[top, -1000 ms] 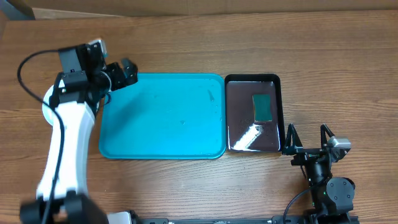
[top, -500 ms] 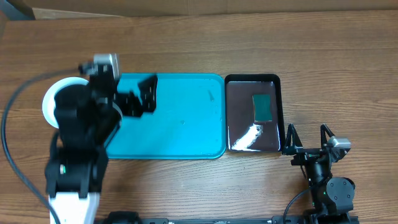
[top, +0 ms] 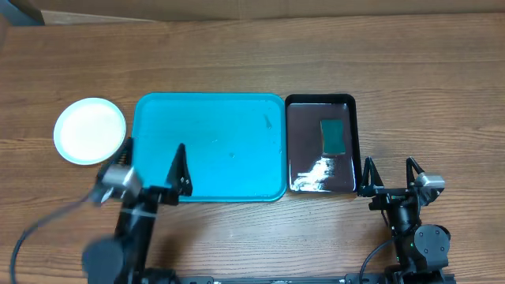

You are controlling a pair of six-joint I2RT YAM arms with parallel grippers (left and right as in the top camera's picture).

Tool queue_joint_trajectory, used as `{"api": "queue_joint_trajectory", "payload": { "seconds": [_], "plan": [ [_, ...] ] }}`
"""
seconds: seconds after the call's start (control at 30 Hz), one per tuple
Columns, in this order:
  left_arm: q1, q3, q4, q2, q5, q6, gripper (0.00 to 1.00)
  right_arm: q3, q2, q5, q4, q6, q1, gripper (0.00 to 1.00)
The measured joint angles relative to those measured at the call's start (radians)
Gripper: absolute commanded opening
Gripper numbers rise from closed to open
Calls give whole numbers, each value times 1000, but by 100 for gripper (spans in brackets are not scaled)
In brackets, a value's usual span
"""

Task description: Clean dirty plates on tray and stack at the side

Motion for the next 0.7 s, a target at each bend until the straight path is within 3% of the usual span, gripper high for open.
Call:
{"api": "queue_joint_trajectory", "payload": {
  "seconds": [0.2, 0.7],
  "plan": [
    [0, -101, 328, -169, -8, 0, 100, 0, 0, 0, 0, 0, 0, 100],
    [73, -305, 359, -247, -8, 0, 100, 0, 0, 0, 0, 0, 0, 100]
  ]
}}
